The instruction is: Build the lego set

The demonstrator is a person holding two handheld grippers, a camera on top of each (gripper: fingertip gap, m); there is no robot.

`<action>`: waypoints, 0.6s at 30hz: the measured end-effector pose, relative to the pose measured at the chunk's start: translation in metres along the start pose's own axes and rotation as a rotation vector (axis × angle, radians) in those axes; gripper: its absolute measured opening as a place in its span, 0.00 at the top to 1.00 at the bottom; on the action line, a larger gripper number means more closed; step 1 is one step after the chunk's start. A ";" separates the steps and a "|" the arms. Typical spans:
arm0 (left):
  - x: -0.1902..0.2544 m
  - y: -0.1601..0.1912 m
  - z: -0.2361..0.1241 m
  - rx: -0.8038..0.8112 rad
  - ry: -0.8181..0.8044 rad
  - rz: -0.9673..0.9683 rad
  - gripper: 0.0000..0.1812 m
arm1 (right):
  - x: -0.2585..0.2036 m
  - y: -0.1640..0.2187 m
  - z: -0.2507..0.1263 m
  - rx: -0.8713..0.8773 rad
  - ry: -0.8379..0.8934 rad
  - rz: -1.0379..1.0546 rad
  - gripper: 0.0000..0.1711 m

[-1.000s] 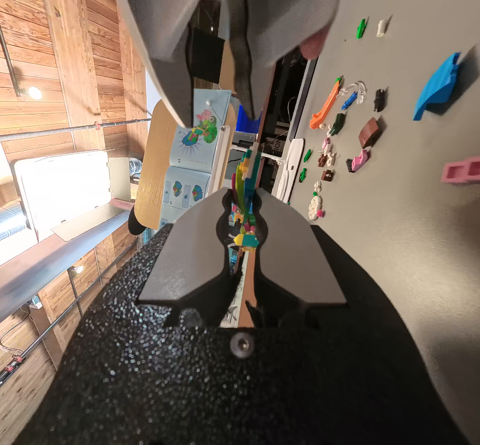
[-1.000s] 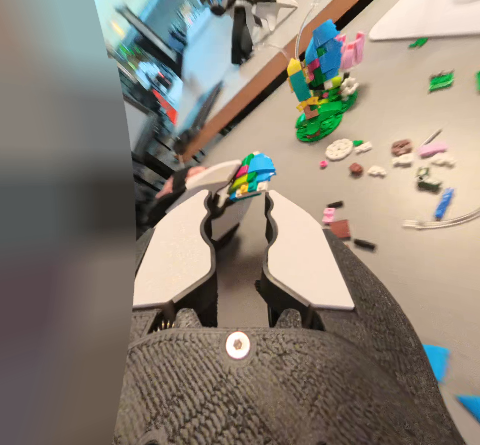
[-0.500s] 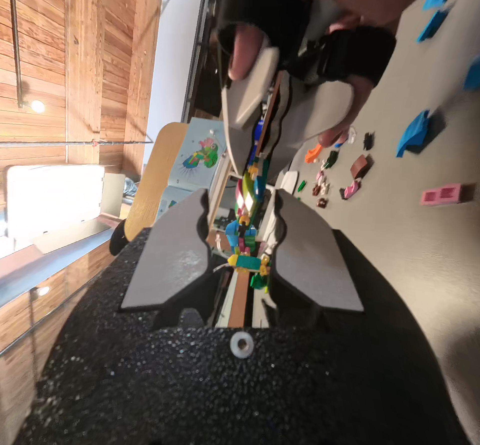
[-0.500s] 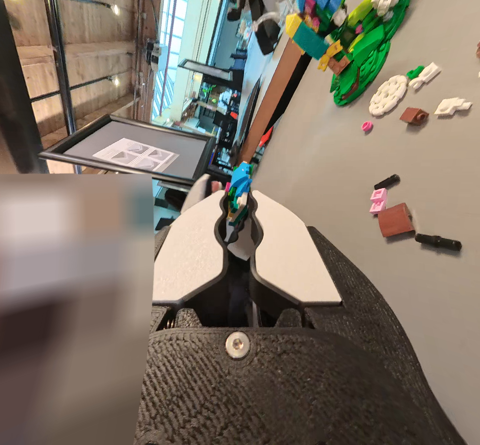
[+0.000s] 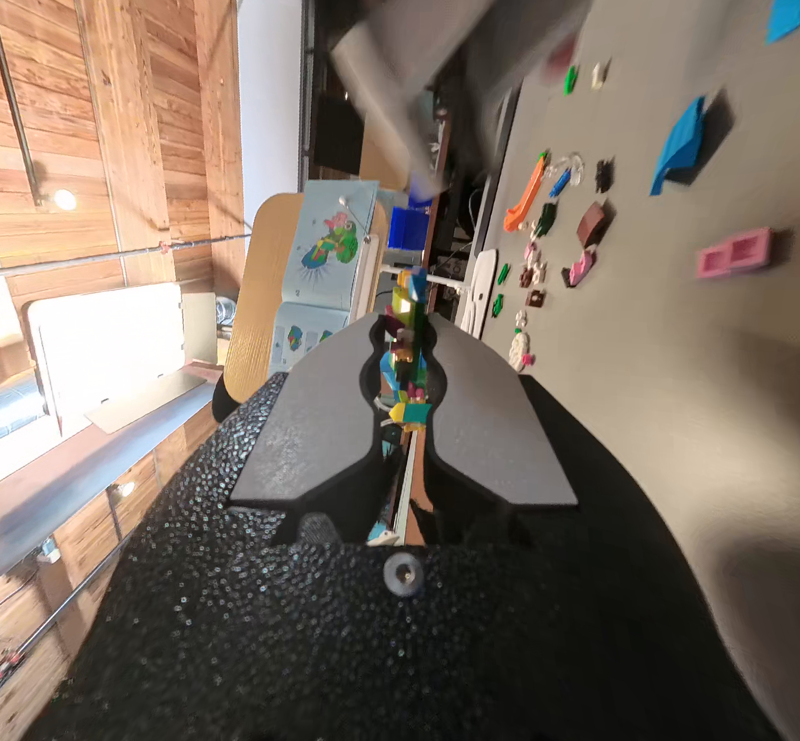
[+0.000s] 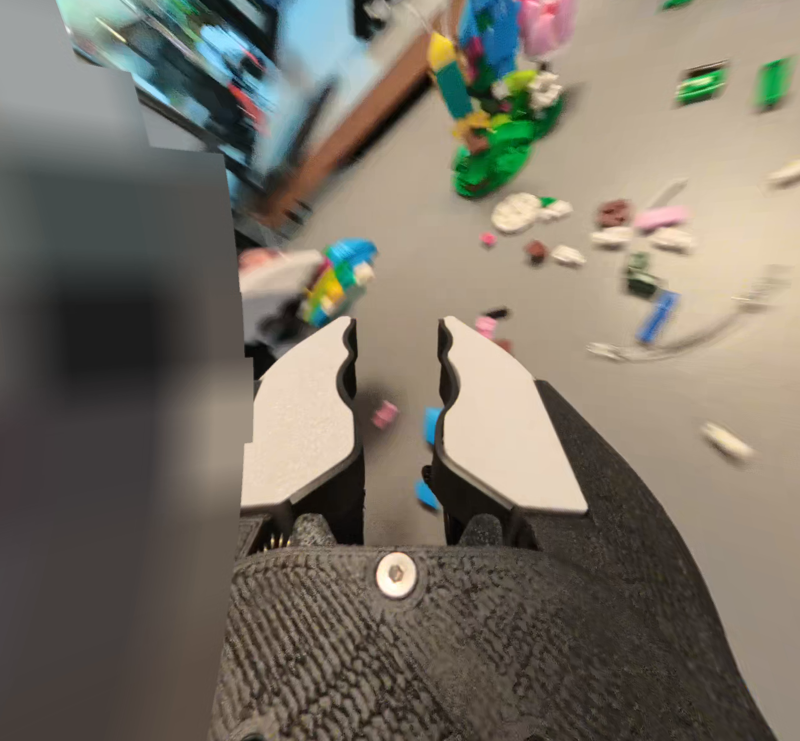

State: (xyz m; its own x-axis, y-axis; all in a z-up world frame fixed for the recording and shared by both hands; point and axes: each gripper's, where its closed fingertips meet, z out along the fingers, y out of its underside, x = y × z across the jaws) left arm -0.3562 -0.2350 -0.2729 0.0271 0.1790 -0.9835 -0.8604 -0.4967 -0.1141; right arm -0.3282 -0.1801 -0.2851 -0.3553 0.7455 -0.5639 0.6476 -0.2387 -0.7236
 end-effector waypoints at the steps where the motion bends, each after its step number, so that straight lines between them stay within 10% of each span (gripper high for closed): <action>1: 0.000 0.001 0.000 -0.008 -0.003 0.002 0.92 | 0.007 0.011 -0.004 -0.057 0.103 -0.093 0.80; 5: 0.001 0.001 0.002 -0.014 0.003 0.008 0.92 | 0.020 0.055 -0.012 -0.258 0.344 -0.308 0.81; 18: 0.003 -0.003 0.004 -0.005 0.022 0.010 0.92 | 0.018 0.070 0.008 -0.324 0.347 -0.367 0.91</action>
State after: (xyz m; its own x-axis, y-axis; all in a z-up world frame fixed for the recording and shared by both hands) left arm -0.3552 -0.2293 -0.2746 0.0296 0.1555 -0.9874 -0.8583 -0.5023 -0.1048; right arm -0.2950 -0.1884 -0.3495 -0.3885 0.9162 -0.0978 0.7163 0.2335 -0.6576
